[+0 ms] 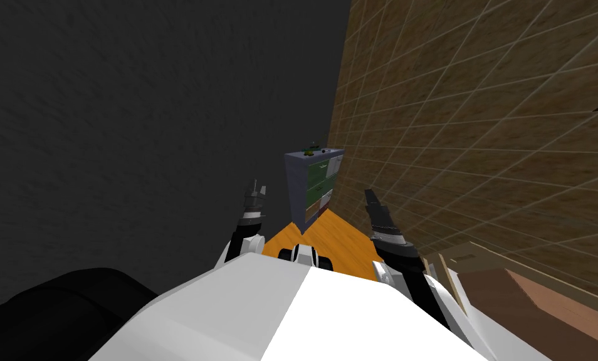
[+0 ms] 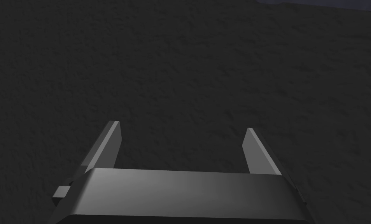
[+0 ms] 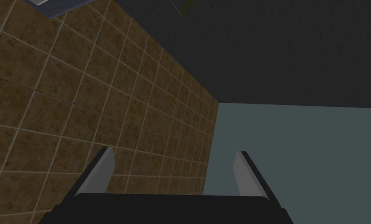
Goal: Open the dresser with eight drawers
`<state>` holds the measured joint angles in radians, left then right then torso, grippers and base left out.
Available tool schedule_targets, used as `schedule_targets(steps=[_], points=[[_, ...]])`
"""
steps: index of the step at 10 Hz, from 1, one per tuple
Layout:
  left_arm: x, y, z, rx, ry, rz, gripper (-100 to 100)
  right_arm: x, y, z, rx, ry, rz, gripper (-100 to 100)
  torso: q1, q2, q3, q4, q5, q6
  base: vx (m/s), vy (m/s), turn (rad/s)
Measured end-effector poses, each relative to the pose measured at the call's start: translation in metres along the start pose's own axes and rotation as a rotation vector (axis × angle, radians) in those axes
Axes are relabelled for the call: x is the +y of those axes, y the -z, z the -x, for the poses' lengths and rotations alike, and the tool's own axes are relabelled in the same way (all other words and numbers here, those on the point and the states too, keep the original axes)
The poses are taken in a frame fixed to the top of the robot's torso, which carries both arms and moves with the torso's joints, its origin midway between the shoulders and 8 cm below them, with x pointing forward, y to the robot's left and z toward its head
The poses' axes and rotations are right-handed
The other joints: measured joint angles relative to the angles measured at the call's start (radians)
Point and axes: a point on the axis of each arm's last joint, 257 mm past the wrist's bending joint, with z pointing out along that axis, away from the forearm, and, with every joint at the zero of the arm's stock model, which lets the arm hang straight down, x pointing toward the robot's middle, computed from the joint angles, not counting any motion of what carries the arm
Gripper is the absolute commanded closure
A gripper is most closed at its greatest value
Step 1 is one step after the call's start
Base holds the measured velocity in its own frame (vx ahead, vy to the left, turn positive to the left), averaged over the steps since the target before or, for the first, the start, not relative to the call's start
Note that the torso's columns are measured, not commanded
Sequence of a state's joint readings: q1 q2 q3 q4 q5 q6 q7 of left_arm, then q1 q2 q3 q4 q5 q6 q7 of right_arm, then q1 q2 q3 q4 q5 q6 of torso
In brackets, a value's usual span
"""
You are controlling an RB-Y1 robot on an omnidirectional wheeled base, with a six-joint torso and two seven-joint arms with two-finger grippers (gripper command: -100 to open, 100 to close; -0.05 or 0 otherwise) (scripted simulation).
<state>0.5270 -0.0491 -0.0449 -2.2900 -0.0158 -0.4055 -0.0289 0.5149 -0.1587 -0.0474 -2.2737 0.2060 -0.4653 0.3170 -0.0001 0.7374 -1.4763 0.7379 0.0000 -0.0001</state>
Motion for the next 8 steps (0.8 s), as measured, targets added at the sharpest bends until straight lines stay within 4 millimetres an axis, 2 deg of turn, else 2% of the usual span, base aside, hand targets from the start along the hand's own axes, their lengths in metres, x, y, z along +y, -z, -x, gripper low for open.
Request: schedule_targets(steps=[8], points=[[0.0,0.0,0.0,0.0,0.0,0.0,0,-0.011,0.005,-0.031,0.091,0.298,0.034,-100,0.0,0.0,0.0,0.0,0.0,0.0,0.037,-0.011,0.028]])
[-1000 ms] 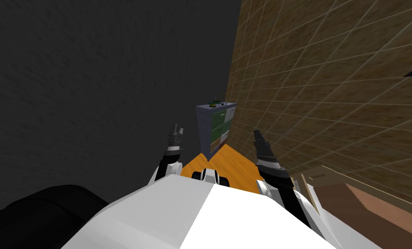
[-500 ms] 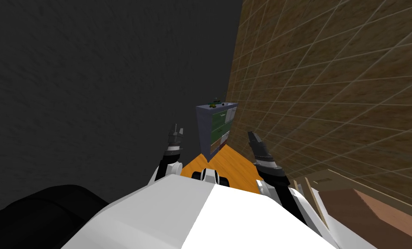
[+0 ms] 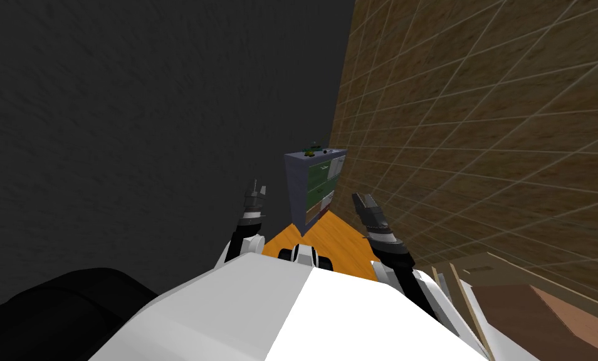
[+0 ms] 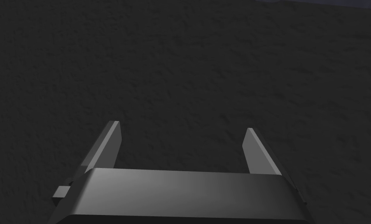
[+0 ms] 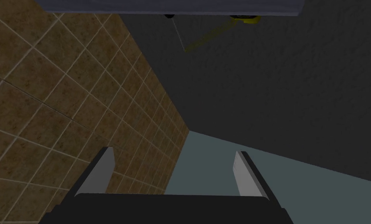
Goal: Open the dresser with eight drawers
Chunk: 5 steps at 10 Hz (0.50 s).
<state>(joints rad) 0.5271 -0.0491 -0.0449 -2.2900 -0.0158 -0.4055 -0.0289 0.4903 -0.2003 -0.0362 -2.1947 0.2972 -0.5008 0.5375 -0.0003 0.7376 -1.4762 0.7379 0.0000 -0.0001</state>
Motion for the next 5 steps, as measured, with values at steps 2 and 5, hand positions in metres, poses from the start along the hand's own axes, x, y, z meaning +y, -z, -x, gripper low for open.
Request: schedule_targets(steps=[2,5], points=[[0.0,0.0,0.0,0.0,0.0,0.0,0,0.0,0.0,-0.004,0.009,0.058,0.006,-100,0.001,0.001,0.001,0.0,0.0,0.0,0.024,-0.007,0.018],[0.0,0.0,0.0,0.0,0.0,0.0,0,-0.001,0.002,-0.018,0.042,0.173,0.024,-100,0.0,0.0,0.0,0.0,0.0,0.0,0.037,-0.011,0.028]])
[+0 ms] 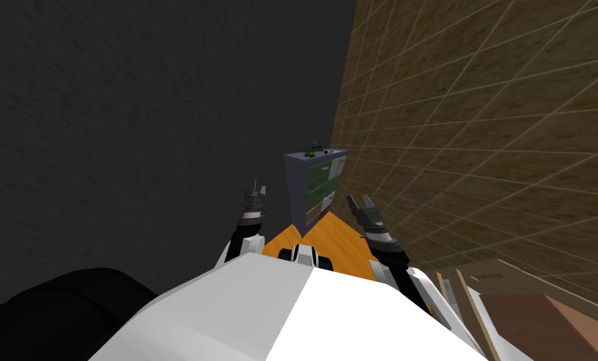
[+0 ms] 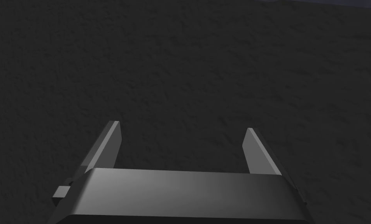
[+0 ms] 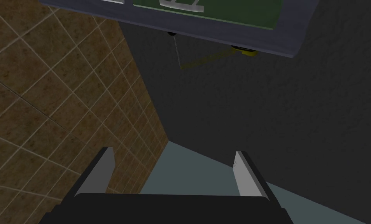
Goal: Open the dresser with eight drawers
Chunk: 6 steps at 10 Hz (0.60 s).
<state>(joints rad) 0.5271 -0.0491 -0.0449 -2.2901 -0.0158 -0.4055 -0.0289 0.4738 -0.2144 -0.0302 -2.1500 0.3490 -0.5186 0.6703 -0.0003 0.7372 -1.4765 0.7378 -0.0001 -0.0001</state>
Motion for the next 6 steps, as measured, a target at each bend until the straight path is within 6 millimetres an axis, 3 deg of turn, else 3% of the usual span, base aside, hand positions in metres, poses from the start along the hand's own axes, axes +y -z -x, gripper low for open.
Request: schedule_targets(steps=[6], points=[[0.0,0.0,0.0,0.0,0.0,0.0,0,0.002,0.003,-0.019,0.04,0.188,0.03,-100,0.0,0.001,0.0,0.0,0.0,0.0,0.028,-0.01,0.022]])
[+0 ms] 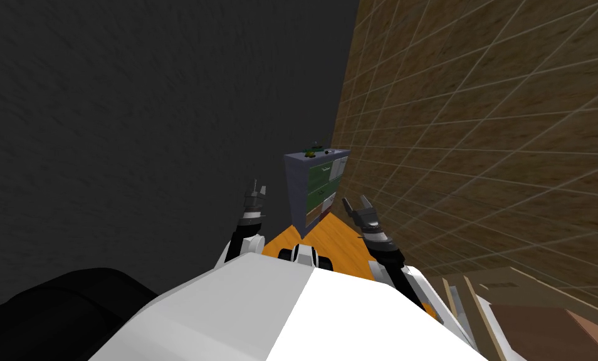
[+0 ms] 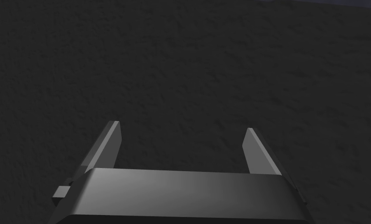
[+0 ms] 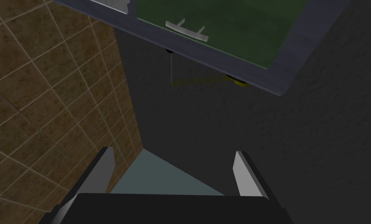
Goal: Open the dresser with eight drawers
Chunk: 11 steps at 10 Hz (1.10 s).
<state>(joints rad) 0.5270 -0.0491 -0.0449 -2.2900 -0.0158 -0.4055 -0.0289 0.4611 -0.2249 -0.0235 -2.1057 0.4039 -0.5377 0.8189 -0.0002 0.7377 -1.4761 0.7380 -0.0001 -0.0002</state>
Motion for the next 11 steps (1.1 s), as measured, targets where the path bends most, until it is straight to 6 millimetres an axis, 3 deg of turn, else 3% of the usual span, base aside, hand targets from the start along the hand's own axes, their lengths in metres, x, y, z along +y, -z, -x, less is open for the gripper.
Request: schedule_targets(steps=[11], points=[[0.0,0.0,0.0,0.0,0.0,0.0,0,0.01,0.007,-0.043,0.071,0.361,0.074,-100,0.0,-0.001,0.0,0.0,0.0,0.0,0.033,-0.011,0.024]])
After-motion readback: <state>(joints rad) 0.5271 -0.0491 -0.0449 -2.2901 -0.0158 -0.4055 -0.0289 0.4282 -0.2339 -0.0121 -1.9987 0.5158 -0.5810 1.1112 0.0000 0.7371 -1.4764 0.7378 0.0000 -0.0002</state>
